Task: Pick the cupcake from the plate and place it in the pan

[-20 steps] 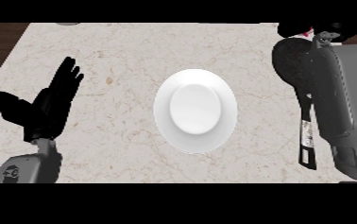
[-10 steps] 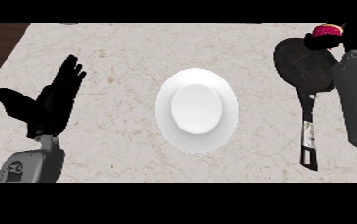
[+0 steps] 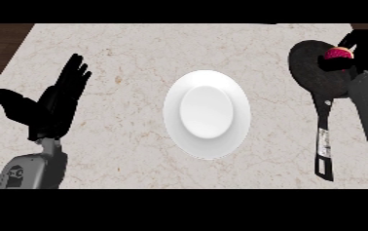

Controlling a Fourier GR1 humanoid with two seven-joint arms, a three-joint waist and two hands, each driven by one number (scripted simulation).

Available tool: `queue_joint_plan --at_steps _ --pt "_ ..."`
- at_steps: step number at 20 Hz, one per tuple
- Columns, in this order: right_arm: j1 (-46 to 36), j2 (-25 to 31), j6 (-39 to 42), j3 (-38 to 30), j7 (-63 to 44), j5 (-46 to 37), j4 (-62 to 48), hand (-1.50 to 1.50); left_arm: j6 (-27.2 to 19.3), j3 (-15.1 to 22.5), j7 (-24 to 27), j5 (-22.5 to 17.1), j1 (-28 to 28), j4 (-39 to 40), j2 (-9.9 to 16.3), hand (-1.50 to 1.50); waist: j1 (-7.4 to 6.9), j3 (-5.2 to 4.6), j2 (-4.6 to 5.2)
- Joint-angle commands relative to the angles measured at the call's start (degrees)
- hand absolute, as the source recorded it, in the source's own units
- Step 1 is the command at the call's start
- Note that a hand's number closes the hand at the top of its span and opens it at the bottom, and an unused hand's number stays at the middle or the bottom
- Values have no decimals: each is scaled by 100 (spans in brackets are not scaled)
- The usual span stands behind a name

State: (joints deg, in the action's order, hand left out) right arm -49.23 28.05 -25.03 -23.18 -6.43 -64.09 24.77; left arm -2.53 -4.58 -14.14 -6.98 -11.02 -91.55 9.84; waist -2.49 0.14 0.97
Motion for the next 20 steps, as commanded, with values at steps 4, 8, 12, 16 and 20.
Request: queue_joint_plan --at_steps 4,8,12,16,20 --pt "-51 136 -18 -711 -110 596 -972 -150 -238 200 -314 184 -393 -47 -152 0 -28 15 51" --pt "-35 431 324 -865 512 804 -1280 -150 -42 -24 10 8 -229 154 -62 0 -59 13 55" --pt "72 398 52 -1330 1428 1415 -943 -150 60 -13 110 -30 156 32 -67 0 -4 11 -3" --pt "141 247 -115 -1957 1925 2169 -783 -150 135 -240 180 -124 -74 332 84 0 93 7 -15" --pt "478 563 690 -2619 2565 3056 -548 -150 -6 -209 -45 -63 13 69 62 0 273 -2 -108"
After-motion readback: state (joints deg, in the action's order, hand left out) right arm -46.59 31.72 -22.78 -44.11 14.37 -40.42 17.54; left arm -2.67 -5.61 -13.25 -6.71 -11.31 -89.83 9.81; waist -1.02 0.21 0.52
